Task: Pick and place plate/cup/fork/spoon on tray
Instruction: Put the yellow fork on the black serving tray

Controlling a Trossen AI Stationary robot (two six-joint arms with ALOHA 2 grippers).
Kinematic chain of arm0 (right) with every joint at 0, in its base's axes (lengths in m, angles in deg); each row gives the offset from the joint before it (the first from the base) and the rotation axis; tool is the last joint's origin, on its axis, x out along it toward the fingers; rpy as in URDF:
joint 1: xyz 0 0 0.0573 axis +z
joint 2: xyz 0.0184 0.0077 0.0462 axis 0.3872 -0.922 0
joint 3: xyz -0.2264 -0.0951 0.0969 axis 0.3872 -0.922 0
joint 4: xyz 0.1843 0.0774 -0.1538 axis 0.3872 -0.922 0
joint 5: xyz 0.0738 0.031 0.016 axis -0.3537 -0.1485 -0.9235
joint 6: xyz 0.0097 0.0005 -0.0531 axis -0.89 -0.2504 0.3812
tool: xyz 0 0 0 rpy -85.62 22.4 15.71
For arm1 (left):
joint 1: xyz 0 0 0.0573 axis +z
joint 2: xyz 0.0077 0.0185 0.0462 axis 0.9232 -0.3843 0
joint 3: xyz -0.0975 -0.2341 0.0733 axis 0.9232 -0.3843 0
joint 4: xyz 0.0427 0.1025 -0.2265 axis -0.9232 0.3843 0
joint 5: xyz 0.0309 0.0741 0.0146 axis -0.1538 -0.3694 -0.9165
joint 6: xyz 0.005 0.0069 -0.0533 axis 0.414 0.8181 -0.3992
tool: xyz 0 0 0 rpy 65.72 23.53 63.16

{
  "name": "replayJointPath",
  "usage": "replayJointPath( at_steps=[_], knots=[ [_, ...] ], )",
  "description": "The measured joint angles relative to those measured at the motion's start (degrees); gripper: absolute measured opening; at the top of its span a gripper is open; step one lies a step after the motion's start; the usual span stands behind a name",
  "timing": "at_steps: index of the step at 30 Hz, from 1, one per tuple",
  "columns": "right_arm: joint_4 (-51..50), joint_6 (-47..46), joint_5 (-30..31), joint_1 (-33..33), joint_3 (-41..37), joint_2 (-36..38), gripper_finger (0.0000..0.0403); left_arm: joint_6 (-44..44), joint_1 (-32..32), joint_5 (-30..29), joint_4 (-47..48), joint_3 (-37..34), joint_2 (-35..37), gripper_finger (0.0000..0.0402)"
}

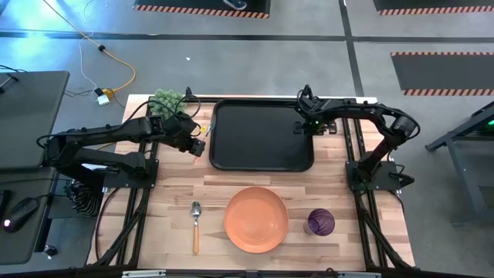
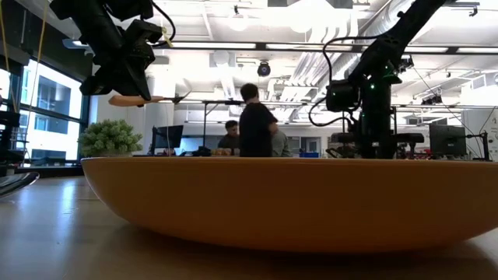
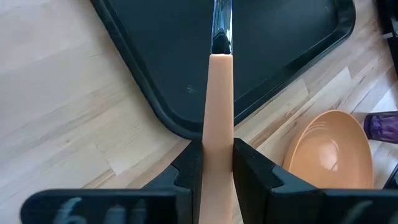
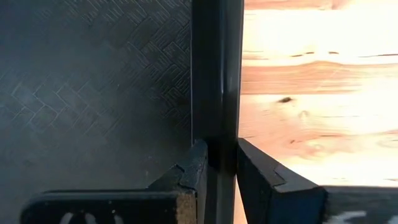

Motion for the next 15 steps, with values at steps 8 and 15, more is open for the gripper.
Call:
replayJointPath(
  at_steps=[8, 15],
  knots=[
    [2.41, 0.92, -0.23, 1.48, -0.04, -0.04, 0.0058, 0.11, 0.02, 0.0, 0.0, 0.0, 0.0, 0.0056],
    [1.63, 0.18, -0.4, 1.55, -0.04, -0.05, 0.0057, 0.01, 0.02, 0.0, 0.0, 0.0, 0.0, 0.0056]
  ],
)
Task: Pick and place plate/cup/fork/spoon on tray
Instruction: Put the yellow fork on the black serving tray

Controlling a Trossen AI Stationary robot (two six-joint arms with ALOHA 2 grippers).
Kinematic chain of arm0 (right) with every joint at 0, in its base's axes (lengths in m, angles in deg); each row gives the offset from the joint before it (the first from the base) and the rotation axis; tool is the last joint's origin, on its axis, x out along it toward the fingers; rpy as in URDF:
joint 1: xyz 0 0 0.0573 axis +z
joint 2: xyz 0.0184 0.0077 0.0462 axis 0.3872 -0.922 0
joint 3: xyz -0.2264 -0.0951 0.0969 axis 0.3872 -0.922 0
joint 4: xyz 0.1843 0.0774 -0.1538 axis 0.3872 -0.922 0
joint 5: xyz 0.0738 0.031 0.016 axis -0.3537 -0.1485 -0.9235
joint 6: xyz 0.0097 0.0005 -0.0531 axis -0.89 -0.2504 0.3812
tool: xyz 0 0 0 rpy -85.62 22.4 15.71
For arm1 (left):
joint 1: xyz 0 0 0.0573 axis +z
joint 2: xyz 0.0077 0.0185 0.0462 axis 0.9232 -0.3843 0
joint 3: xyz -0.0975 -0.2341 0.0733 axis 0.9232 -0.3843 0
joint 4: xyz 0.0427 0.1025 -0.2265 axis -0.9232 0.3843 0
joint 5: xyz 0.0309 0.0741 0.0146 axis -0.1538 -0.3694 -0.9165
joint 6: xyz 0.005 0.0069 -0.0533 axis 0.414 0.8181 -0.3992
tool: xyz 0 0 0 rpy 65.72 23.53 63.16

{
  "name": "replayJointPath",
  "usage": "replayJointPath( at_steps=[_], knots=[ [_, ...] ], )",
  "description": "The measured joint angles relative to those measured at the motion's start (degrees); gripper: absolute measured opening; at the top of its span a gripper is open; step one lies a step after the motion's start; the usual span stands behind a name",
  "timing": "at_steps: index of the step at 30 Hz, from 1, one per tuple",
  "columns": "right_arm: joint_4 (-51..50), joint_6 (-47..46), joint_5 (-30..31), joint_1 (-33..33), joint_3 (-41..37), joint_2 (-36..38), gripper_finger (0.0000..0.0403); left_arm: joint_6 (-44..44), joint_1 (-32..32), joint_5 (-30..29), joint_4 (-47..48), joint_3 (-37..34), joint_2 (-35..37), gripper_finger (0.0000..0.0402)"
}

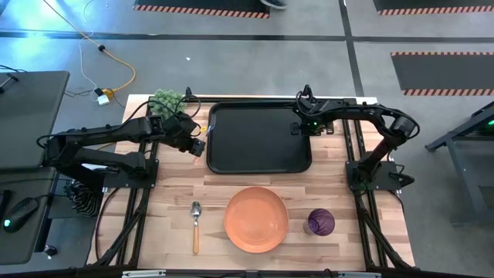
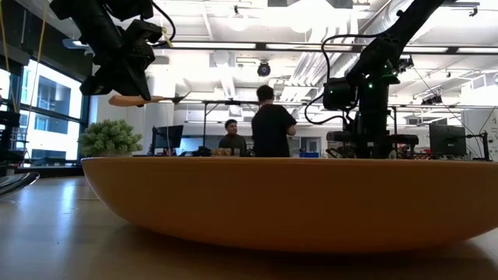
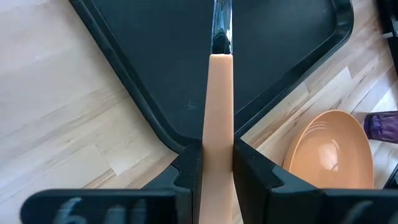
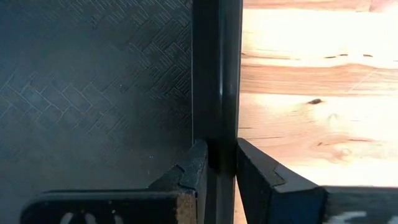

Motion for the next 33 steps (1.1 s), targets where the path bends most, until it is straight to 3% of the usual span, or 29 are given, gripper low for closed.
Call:
replayJointPath(
  at_steps=[24, 33],
  knots=[
    [-0.18, -4.69, 2.05, 2.73, -0.07, 0.02, 0.0059, -0.05, -0.02, 0.42, 0.02, 0.0, 0.0, 0.0056],
    [0.39, -3.85, 2.45, 2.72, -0.11, -0.13, 0.012, 0.08, -0.02, 0.39, 0.04, 0.0, 0.0, 0.0056]
  ],
)
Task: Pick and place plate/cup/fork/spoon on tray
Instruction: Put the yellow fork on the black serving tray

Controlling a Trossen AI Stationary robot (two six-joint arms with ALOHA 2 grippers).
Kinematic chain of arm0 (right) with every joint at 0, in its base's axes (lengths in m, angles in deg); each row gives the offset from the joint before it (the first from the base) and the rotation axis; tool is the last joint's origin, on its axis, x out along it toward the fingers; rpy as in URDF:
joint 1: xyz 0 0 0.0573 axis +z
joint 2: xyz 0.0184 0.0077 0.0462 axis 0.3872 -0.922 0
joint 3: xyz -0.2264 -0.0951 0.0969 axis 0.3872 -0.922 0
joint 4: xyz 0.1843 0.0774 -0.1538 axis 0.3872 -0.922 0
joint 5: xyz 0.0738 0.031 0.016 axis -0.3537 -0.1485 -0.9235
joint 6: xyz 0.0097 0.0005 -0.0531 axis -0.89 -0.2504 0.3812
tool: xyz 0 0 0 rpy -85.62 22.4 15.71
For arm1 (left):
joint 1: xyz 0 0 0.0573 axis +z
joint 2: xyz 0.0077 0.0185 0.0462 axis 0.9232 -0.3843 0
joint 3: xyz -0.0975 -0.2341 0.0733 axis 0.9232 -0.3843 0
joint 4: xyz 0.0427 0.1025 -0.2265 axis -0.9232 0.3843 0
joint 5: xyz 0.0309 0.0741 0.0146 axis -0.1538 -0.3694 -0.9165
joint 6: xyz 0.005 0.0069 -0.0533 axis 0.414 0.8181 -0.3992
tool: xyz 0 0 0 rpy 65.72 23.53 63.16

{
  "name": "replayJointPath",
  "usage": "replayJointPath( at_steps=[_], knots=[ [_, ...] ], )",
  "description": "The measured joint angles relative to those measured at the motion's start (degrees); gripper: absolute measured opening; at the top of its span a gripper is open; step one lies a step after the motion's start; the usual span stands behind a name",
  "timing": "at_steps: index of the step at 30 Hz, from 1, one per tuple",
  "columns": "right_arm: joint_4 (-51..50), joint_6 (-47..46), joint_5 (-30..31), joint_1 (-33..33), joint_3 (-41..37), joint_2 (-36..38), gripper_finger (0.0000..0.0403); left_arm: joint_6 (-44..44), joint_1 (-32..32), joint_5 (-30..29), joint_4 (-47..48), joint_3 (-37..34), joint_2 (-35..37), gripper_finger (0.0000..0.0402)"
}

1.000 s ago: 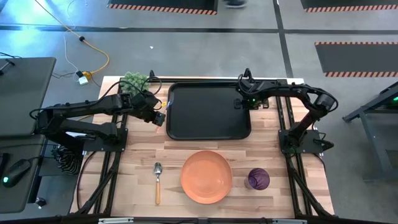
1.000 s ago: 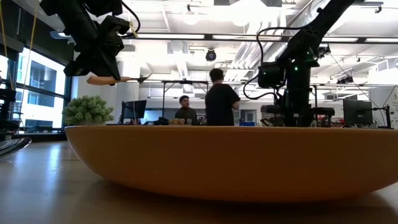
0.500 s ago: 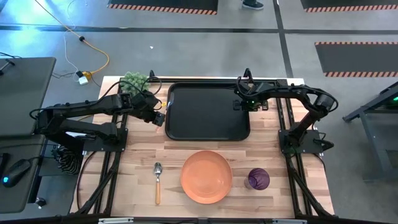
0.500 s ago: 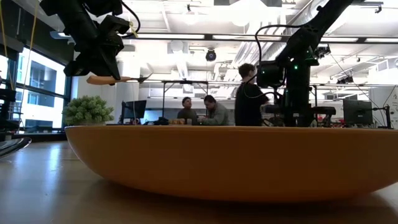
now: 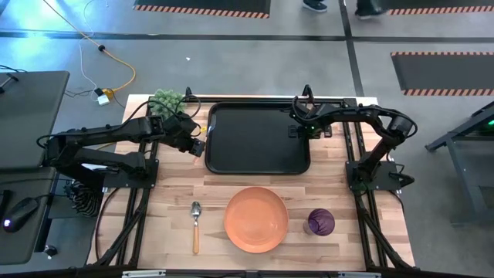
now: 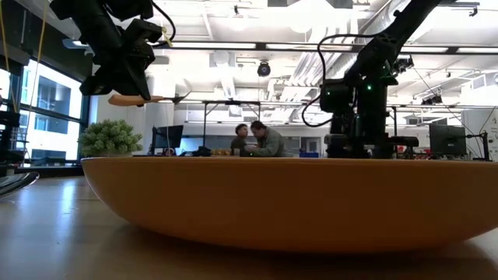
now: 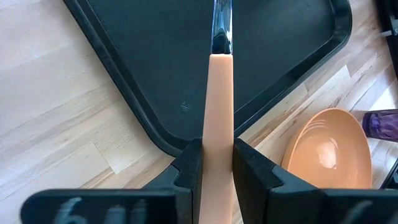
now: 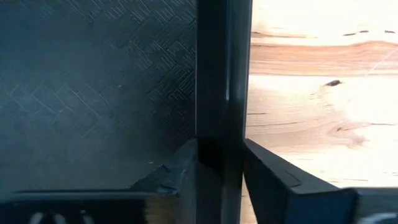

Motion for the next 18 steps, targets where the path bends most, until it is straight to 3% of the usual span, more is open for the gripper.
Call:
replayJointPath(
  at_steps=[8, 18],
  knots=[
    [-0.99, 0.05, 0.11, -0.06, 0.12, 1.38, 0.0169, 0.0, 0.01, 0.0, 0.04, 0.0, 0.0, 0.0056],
    [-6.09, 0.17, 2.1, -0.15, 4.53, 4.22, 0.0174, -2.54, 0.0, -1.31, -0.02, 0.0, 0.0, 0.0056]
  ],
)
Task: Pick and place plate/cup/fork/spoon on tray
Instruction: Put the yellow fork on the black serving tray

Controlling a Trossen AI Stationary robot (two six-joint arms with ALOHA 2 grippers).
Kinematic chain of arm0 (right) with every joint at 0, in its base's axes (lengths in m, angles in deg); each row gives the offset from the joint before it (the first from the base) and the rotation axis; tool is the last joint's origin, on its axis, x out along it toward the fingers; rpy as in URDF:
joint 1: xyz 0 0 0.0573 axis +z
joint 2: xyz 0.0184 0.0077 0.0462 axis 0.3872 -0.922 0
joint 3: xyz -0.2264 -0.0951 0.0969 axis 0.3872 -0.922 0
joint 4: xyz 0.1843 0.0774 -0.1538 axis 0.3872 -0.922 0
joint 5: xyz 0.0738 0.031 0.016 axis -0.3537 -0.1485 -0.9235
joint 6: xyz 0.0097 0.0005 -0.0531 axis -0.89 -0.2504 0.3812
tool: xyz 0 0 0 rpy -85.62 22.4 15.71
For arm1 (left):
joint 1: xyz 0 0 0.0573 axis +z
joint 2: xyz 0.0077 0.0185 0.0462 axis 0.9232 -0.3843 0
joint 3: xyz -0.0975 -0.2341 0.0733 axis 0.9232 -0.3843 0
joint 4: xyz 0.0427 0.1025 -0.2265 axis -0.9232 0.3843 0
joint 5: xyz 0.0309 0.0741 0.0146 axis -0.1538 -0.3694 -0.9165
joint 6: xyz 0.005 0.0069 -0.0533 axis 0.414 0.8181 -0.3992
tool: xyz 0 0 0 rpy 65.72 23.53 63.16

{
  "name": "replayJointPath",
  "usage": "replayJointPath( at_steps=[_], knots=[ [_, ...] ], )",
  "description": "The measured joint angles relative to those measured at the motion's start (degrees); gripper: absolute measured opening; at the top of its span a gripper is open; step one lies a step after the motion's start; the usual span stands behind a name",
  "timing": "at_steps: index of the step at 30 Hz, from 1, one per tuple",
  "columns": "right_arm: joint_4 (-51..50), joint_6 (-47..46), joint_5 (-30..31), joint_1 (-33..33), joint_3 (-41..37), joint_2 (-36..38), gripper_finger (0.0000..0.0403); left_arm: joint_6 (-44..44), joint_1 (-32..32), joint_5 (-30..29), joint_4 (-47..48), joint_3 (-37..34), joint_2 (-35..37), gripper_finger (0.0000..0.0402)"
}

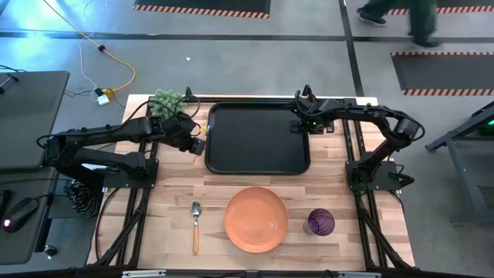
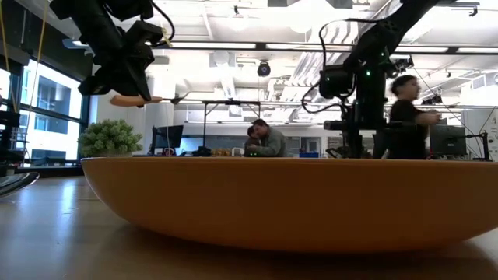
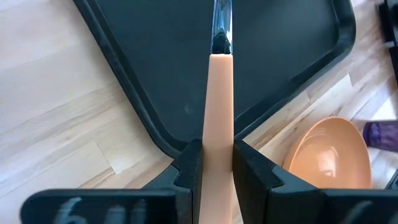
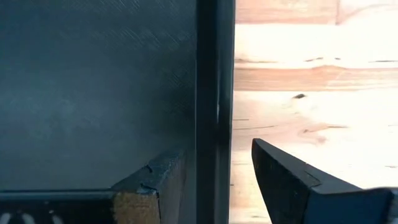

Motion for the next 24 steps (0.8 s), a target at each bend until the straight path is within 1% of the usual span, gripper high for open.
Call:
replayJointPath(
  at_steps=[3, 8, 12, 15, 18, 24],
  knots=[
    [-2.29, 0.58, 0.0, 0.02, 2.04, 0.15, 0.0174, -1.83, 0.0, -1.14, -0.34, 0.0, 0.0, 0.0056],
    [-5.63, 4.8, 0.17, 0.02, 6.49, 0.24, 0.0174, -6.04, 0.0, -3.1, -0.94, 0.0, 0.0, 0.0056],
    [-9.04, 8.66, 1.55, 0.02, 11.09, 0.24, 0.0174, -8.95, 0.01, -3.36, -4.73, 0.0, 0.0, 0.0056],
    [-12.23, 11.46, 3.02, 0.02, 15.13, 0.24, 0.0174, -10.83, 0.0, -4.5, -8.03, 0.0, 0.0, 0.0056],
    [-15.13, 14.27, 4.44, 0.02, 19.58, 0.24, 0.0174, -13.3, 0.01, -6.16, -9.35, 0.0, 0.0, 0.0056],
    [-18.8, 20.29, 5.08, 0.02, 28.73, 0.28, 0.0174, -15.7, 0.0, -6.36, -14.29, 0.5, -0.89, 0.0056]
  ],
)
